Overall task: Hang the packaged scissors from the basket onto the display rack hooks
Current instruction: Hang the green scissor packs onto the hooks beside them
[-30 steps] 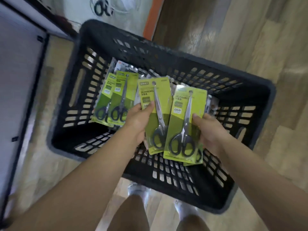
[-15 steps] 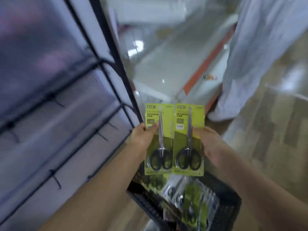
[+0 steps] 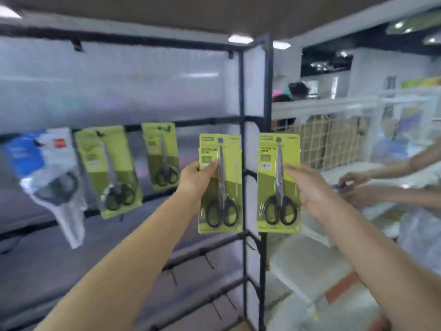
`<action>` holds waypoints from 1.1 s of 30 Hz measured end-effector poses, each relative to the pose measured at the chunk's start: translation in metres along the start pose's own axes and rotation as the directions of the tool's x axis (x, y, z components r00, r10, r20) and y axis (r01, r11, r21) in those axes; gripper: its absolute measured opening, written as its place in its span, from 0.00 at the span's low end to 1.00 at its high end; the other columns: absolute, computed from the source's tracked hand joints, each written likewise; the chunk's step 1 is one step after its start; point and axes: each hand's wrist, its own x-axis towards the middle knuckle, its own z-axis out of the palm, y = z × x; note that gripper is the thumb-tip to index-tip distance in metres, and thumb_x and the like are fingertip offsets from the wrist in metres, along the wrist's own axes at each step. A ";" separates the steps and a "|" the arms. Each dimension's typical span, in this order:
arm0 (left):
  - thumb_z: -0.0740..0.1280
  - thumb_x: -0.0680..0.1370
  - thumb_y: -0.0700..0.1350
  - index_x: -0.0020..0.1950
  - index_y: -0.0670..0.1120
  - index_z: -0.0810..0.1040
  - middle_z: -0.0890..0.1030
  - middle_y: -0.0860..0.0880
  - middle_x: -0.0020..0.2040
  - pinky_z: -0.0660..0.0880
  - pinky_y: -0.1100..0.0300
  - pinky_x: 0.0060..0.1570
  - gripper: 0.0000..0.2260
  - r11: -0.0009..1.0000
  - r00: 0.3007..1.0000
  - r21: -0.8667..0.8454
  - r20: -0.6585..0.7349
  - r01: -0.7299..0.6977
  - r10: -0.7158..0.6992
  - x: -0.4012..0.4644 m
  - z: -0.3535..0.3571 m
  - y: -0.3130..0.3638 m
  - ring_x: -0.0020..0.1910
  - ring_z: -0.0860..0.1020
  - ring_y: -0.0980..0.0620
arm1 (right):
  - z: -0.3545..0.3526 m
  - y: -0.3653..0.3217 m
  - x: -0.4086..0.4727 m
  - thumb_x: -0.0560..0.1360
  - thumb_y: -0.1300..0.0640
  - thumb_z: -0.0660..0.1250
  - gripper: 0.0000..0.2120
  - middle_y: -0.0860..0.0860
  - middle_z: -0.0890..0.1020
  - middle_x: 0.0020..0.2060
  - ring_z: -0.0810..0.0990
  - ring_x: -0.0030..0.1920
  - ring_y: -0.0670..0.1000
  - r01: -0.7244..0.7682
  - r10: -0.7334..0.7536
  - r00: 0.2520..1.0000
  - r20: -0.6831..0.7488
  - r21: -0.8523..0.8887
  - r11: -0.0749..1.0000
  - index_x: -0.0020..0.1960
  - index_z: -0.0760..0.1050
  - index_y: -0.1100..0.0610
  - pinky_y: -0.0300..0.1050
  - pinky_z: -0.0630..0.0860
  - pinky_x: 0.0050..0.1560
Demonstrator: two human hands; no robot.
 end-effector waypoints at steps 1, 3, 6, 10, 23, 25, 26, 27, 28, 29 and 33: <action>0.70 0.76 0.49 0.43 0.49 0.80 0.84 0.46 0.49 0.74 0.43 0.59 0.05 1.000 0.999 -0.005 -0.035 -0.014 0.014 -0.001 -0.015 0.012 0.52 0.80 0.41 | 0.015 -0.012 -0.002 0.80 0.53 0.60 0.14 0.47 0.74 0.56 0.70 0.56 0.48 0.025 -0.025 0.999 0.027 0.009 1.000 0.65 0.70 0.54 0.47 0.64 0.59; 0.69 0.76 0.50 0.44 0.49 0.79 0.83 0.46 0.51 0.73 0.44 0.61 0.05 1.000 0.994 -0.004 -0.110 -0.015 0.015 -0.009 -0.042 0.027 0.54 0.79 0.43 | 0.046 -0.023 -0.006 0.80 0.53 0.60 0.15 0.47 0.74 0.60 0.70 0.59 0.50 0.038 -0.039 0.994 0.102 0.012 0.999 0.66 0.70 0.55 0.47 0.64 0.60; 0.68 0.76 0.51 0.48 0.49 0.77 0.80 0.48 0.57 0.70 0.45 0.64 0.07 1.000 0.979 -0.025 -0.202 -0.002 -0.003 -0.021 -0.075 0.029 0.59 0.76 0.44 | 0.092 -0.021 -0.018 0.80 0.50 0.61 0.21 0.51 0.70 0.68 0.69 0.66 0.54 0.009 -0.008 0.987 0.163 -0.004 1.000 0.70 0.66 0.57 0.49 0.64 0.62; 0.65 0.79 0.48 0.62 0.45 0.73 0.74 0.51 0.58 0.63 0.50 0.66 0.13 0.998 0.967 -0.043 -0.249 0.035 -0.045 -0.035 -0.099 0.005 0.59 0.70 0.49 | 0.133 0.004 -0.038 0.81 0.51 0.58 0.23 0.52 0.66 0.71 0.64 0.71 0.55 -0.058 0.067 0.962 0.264 -0.043 0.997 0.73 0.61 0.57 0.54 0.61 0.68; 0.65 0.79 0.48 0.53 0.48 0.77 0.77 0.50 0.54 0.64 0.54 0.57 0.06 1.000 0.942 0.010 -0.335 0.010 -0.006 -0.007 -0.149 0.006 0.56 0.71 0.49 | 0.188 -0.036 -0.014 0.81 0.49 0.55 0.28 0.52 0.57 0.75 0.58 0.74 0.55 0.149 -0.103 0.959 0.265 -0.160 0.976 0.76 0.52 0.58 0.53 0.58 0.70; 0.65 0.79 0.47 0.53 0.48 0.76 0.77 0.50 0.54 0.65 0.52 0.60 0.05 1.000 0.939 0.009 -0.344 0.007 -0.003 -0.004 -0.152 0.008 0.57 0.72 0.48 | 0.194 -0.039 -0.009 0.81 0.49 0.55 0.27 0.53 0.58 0.75 0.59 0.73 0.55 0.161 -0.110 0.959 0.261 -0.182 0.970 0.76 0.53 0.58 0.53 0.59 0.69; 0.65 0.79 0.47 0.53 0.48 0.77 0.78 0.49 0.54 0.65 0.51 0.63 0.06 1.000 0.938 0.009 -0.347 0.009 -0.005 -0.002 -0.153 0.008 0.58 0.72 0.48 | 0.196 -0.039 -0.008 0.82 0.50 0.55 0.27 0.53 0.59 0.75 0.59 0.73 0.55 0.155 -0.105 0.961 0.254 -0.185 0.970 0.76 0.53 0.59 0.53 0.60 0.69; 0.65 0.79 0.46 0.54 0.48 0.77 0.78 0.49 0.55 0.66 0.49 0.64 0.06 1.000 0.936 0.008 -0.351 0.009 -0.005 -0.001 -0.154 0.007 0.59 0.73 0.47 | 0.197 -0.038 -0.006 0.82 0.50 0.55 0.27 0.54 0.59 0.75 0.60 0.73 0.56 0.148 -0.101 0.964 0.246 -0.182 0.972 0.76 0.53 0.59 0.53 0.60 0.69; 0.65 0.79 0.46 0.56 0.47 0.77 0.78 0.49 0.56 0.66 0.48 0.65 0.07 1.000 0.935 0.008 -0.355 0.007 -0.004 0.001 -0.156 0.007 0.60 0.73 0.47 | 0.198 -0.038 -0.004 0.82 0.50 0.55 0.27 0.54 0.60 0.74 0.60 0.73 0.56 0.139 -0.094 0.966 0.241 -0.177 0.974 0.76 0.53 0.59 0.53 0.60 0.69; 0.65 0.79 0.46 0.57 0.47 0.77 0.78 0.49 0.57 0.66 0.48 0.66 0.08 1.000 0.933 0.006 -0.360 0.003 -0.001 0.002 -0.157 0.006 0.60 0.73 0.46 | 0.198 -0.037 -0.002 0.82 0.50 0.55 0.26 0.54 0.61 0.74 0.61 0.72 0.56 0.135 -0.092 0.967 0.237 -0.172 0.976 0.76 0.54 0.59 0.53 0.61 0.68; 0.66 0.78 0.46 0.56 0.47 0.77 0.79 0.48 0.57 0.67 0.45 0.66 0.08 1.000 0.932 -0.009 -0.361 0.015 -0.017 0.007 -0.158 0.004 0.60 0.74 0.45 | 0.200 -0.037 0.004 0.82 0.51 0.56 0.25 0.55 0.63 0.73 0.62 0.71 0.56 0.140 -0.091 0.966 0.240 -0.197 0.970 0.75 0.55 0.60 0.52 0.62 0.67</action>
